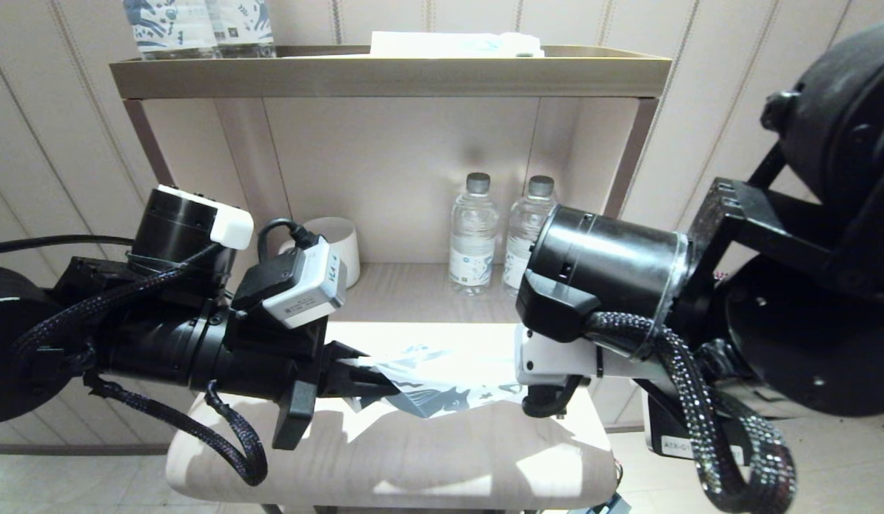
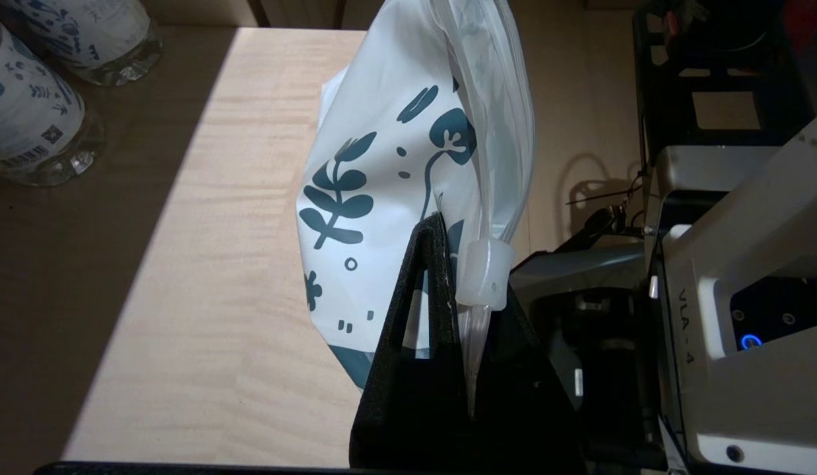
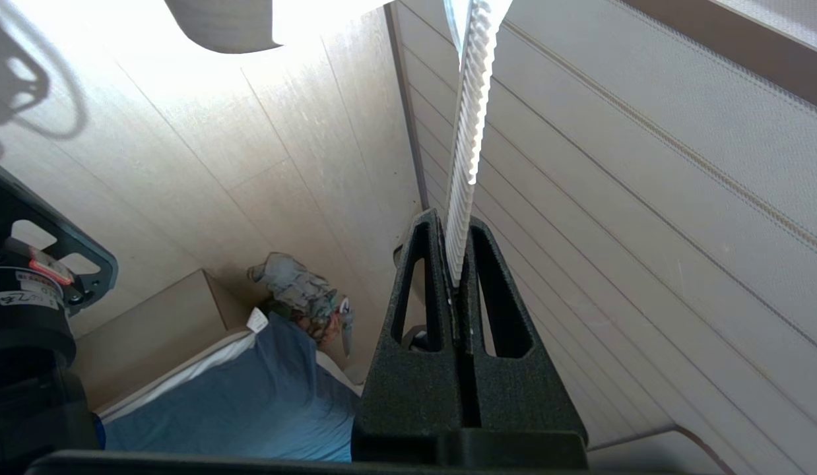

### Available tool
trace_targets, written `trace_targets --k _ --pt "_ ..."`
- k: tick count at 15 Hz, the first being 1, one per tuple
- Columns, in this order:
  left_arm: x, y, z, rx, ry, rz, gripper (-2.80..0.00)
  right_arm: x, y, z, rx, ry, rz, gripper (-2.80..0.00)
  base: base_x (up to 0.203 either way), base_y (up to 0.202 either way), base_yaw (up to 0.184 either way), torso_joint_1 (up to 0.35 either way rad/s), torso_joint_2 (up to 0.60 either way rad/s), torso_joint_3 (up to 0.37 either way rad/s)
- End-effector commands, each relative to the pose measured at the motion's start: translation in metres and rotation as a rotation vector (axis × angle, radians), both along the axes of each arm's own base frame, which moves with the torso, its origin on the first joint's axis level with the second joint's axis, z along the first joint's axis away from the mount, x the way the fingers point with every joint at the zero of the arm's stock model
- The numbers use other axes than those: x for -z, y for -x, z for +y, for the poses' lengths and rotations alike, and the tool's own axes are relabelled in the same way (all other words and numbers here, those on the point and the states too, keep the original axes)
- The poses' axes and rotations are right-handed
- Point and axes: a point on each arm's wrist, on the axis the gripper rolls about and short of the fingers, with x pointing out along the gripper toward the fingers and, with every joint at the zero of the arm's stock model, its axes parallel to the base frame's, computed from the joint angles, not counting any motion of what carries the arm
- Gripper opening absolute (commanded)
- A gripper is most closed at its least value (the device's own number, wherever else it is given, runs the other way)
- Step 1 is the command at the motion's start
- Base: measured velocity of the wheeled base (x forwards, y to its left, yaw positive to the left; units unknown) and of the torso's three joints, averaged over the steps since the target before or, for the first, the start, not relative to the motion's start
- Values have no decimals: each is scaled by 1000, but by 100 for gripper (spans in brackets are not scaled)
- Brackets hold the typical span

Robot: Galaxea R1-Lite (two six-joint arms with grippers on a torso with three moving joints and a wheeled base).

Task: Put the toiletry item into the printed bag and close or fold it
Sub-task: Place the comb into the storage bag

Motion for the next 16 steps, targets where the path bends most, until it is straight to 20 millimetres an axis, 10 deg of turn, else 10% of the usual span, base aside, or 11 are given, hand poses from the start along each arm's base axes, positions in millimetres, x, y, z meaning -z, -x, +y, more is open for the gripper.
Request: trace_targets --k 1,16 --pt "-2 2 0 8 4 -8 -280 1 -1 0 2 12 1 -280 0 0 0 0 0 0" --pt "-6 -2 -3 -13 24 41 -280 4 -14 3 29 -25 -29 -280 0 0 0 0 0 0"
